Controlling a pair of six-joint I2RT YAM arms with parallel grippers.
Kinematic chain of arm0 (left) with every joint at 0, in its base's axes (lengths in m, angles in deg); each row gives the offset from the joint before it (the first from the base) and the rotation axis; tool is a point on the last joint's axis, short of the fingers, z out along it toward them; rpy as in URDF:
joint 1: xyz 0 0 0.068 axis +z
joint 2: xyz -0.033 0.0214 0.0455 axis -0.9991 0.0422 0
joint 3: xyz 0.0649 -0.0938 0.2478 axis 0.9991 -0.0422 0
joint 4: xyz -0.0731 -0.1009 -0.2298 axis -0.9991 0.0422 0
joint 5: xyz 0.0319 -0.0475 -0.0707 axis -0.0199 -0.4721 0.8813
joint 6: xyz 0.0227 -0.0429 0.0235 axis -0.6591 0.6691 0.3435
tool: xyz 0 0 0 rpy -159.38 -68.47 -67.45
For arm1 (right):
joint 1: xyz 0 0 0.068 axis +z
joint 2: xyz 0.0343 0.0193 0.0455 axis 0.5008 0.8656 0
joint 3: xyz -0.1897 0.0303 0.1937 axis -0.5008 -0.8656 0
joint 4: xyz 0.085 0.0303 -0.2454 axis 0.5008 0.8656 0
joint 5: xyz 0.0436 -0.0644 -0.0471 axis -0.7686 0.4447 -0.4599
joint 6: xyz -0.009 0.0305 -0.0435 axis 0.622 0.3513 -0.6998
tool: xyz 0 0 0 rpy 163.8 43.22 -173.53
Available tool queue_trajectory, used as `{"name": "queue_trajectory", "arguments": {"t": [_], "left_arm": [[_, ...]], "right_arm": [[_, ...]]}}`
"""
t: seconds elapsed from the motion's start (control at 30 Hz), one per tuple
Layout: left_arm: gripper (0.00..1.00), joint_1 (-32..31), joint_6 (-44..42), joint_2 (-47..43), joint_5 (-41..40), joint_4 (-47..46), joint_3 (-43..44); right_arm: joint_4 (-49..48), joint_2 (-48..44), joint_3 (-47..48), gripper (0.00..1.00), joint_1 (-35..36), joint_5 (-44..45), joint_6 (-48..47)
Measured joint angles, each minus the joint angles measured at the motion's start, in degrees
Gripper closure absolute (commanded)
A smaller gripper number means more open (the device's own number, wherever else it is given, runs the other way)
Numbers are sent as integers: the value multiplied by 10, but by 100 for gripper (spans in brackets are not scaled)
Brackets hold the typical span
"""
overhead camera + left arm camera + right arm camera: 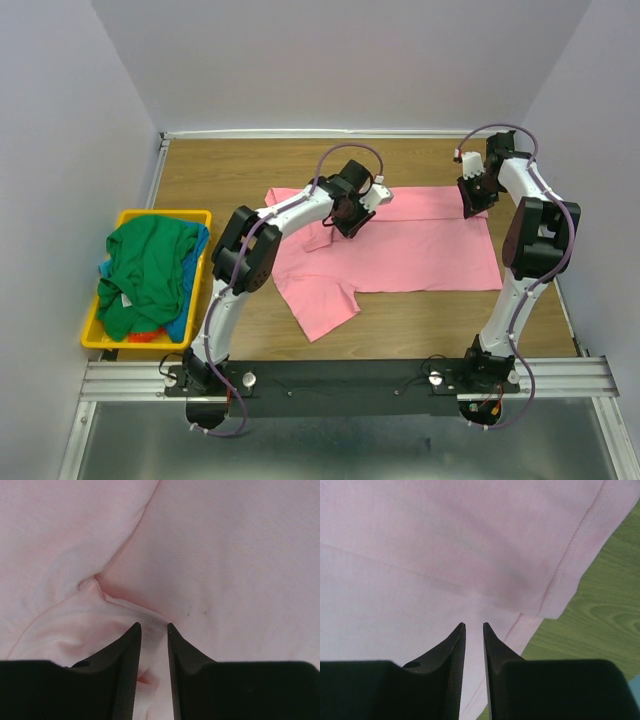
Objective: Fold and stack the t-shirts
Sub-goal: Fold the flattened tshirt in 1/3 of the way
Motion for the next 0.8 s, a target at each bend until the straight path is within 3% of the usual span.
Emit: {"name": "queue_trajectory", "arguments": {"t": [0.47,0.8], "left_arm": [[62,-10,2,0,0,0,0],[95,-10,2,4,-3,3,0]], "right_arm": [[0,0,0,73,0,1,-1],[0,0,0,73,0,2,-1]]}}
